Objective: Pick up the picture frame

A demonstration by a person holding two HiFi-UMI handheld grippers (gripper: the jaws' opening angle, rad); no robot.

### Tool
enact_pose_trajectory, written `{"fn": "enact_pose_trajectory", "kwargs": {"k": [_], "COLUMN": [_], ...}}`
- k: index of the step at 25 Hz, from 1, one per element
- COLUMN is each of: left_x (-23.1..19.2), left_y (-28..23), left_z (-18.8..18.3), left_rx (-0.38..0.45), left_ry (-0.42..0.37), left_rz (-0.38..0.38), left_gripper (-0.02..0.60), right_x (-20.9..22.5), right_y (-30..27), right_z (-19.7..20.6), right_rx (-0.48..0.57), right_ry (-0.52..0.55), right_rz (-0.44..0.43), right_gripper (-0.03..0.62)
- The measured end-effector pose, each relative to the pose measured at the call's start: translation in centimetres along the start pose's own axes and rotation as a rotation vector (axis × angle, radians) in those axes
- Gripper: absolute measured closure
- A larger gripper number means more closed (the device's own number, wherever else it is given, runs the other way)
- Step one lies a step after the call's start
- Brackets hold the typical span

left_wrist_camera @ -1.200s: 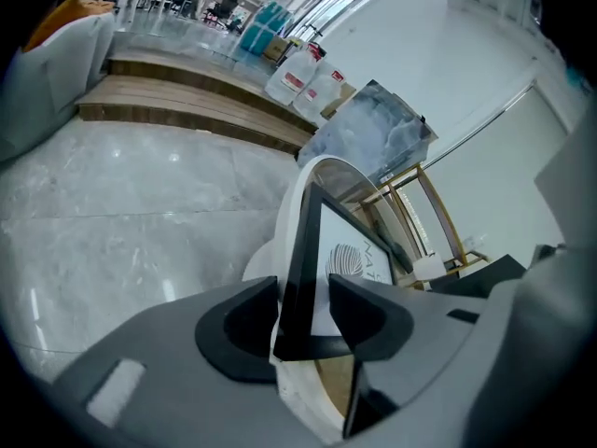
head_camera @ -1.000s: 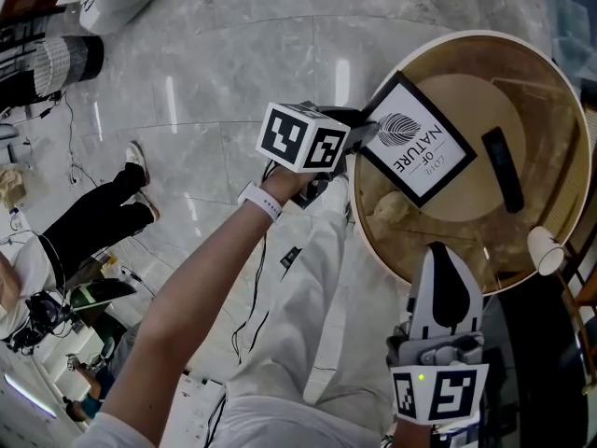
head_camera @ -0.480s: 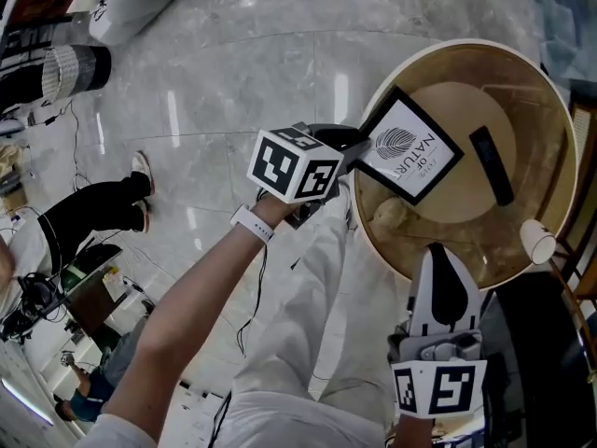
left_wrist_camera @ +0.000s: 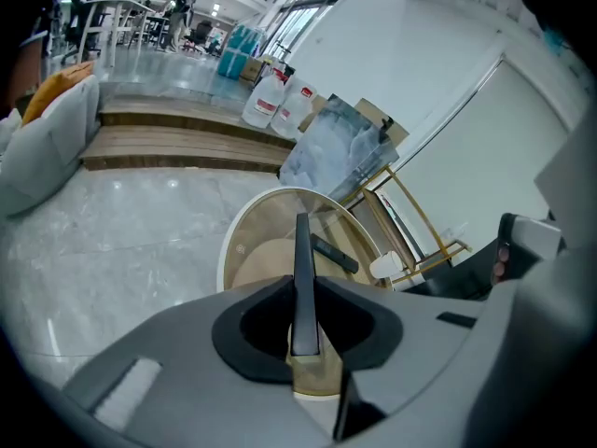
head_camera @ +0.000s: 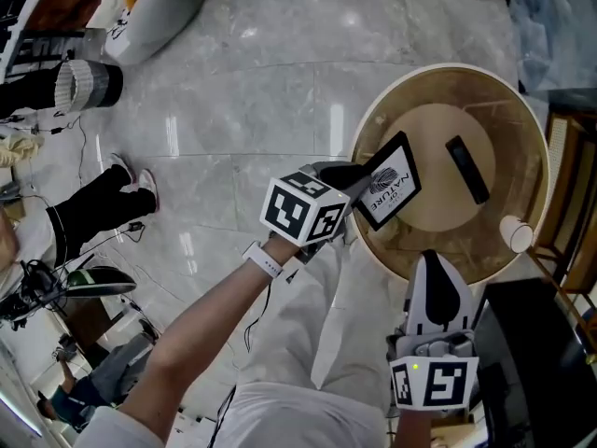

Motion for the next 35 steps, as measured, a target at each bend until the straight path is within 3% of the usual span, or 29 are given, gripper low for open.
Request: {"fn": "enact_pose_trajectory", "kwargs": {"k": [13, 35], "left_x": [5.4, 13.4], "left_y": [10.4, 29.5], "left_z": [-0.3, -5.9], "left_rx": [0.068, 0.341], "left_ry": [-0.003, -0.031], "left_rz": [-0.097, -0.122], "left_gripper": [0.514, 0.515], "right_x": [-3.7, -9.2], "right_y": [6.9, 14.4], "right_z": [-3.7, -13.0], "right_rx": [0.056, 0.168], "right_ry": [0.081, 0.229], "right_rz": [0.01, 0.029], "right_gripper": [0.588, 0.588]}}
Point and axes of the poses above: the fingertips, and each gripper's own axes: y backward along the fingers, x to its right, z out of its underside, the point moved 6 cm from there along y, backward along the fingers, and after that the axes turned 15 degrees about -z, right-handed, at the moved point
